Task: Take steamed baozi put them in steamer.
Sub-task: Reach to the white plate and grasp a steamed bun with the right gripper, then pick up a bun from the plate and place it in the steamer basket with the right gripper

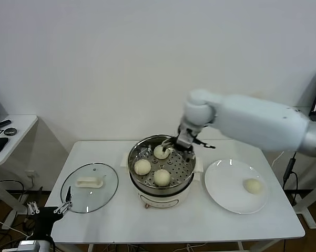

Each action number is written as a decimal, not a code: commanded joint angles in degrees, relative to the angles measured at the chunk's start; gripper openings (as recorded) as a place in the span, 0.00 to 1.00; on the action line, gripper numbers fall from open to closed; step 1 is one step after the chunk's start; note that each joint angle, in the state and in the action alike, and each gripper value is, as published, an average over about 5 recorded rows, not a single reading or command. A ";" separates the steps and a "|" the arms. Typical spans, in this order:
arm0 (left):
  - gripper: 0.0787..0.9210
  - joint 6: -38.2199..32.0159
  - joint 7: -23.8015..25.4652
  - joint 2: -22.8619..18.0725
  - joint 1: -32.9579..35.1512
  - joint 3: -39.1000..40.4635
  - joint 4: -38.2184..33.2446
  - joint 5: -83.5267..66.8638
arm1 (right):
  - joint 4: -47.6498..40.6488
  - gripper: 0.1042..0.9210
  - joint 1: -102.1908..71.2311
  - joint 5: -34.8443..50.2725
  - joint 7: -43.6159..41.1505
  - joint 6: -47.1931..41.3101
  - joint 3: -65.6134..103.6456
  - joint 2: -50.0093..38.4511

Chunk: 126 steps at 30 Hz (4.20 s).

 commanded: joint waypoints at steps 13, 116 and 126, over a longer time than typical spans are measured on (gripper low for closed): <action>0.88 0.44 0.21 0.76 -1.99 4.03 1.88 0.82 | -2.10 0.88 -40.83 -11.98 -3.28 -21.62 37.34 -35.02; 0.88 0.86 0.22 1.45 -2.64 3.09 2.22 0.62 | 3.25 0.38 10.20 23.35 7.72 -38.00 -3.46 -10.10; 0.88 0.84 0.25 1.46 -2.77 2.24 2.08 0.00 | 2.44 0.38 6.68 31.11 15.27 -47.20 -6.16 6.40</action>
